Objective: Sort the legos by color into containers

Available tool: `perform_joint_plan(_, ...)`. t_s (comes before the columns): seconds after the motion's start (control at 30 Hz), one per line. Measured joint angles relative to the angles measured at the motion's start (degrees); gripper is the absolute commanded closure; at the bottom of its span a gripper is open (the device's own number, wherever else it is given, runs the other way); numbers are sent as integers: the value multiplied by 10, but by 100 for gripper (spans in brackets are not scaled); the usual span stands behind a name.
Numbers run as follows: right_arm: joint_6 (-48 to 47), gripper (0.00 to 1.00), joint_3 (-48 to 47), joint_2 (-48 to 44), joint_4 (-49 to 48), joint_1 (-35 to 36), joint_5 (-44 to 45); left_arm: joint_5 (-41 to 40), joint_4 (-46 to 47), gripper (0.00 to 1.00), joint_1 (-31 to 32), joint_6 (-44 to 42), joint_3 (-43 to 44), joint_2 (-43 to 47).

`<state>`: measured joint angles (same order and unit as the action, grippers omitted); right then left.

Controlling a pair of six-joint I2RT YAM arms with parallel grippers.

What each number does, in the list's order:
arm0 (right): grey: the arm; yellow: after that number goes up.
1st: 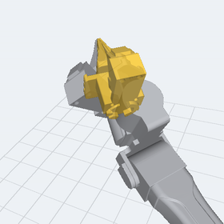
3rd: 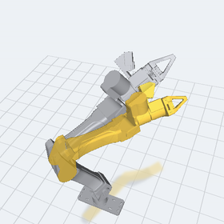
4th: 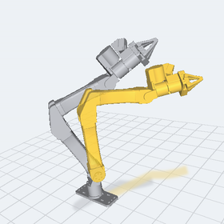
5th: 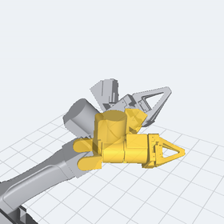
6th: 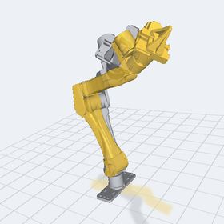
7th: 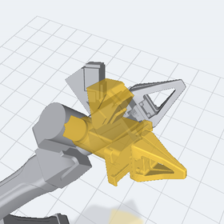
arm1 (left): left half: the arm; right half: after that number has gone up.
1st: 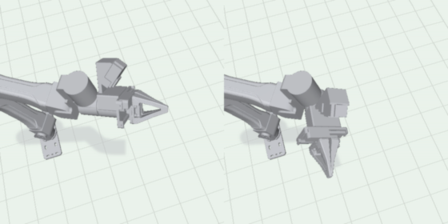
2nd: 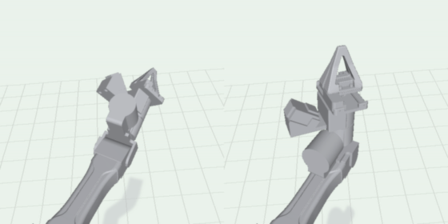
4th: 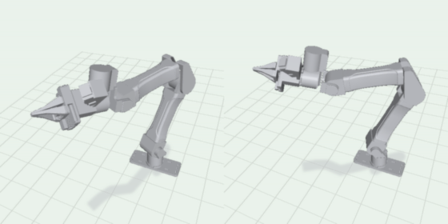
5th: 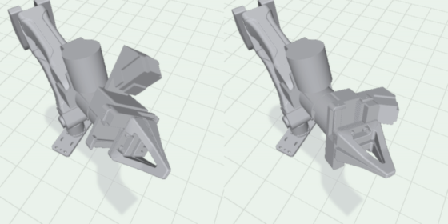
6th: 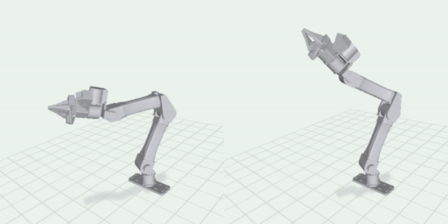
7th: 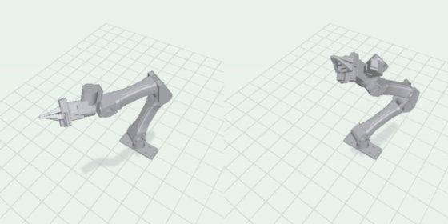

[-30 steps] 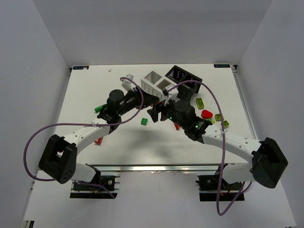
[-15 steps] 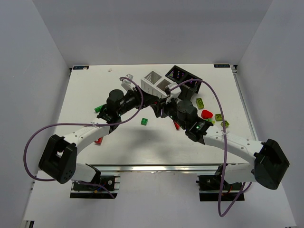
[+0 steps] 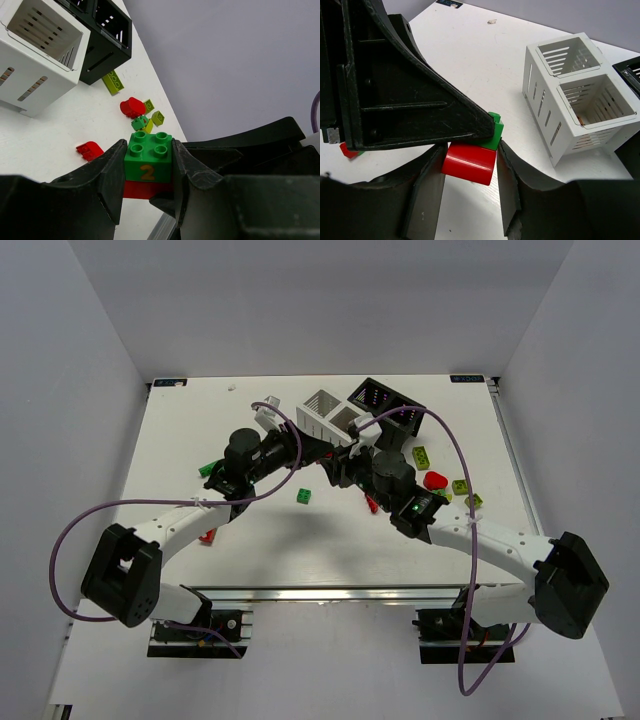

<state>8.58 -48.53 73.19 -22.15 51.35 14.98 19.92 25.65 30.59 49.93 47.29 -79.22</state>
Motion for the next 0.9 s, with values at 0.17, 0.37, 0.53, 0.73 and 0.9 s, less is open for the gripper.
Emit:
perform_joint_plan(0.17,3,65,0,1,1,-4,-7,-5,-3,100,0,-5,0,2)
perform_joint_plan(0.37,7,81,0,1,2,-10,-21,-16,-10,100,0,-15,-1,8)
perform_joint_plan(0.53,11,95,0,1,2,-17,-44,-35,-26,100,3,-35,-3,23)
perform_joint_plan(0.73,13,100,0,0,17,-32,-91,-46,-25,100,-5,-45,-11,30)
perform_joint_plan(0.9,12,100,6,-1,30,-44,-113,-52,-17,100,-27,-45,-19,30)
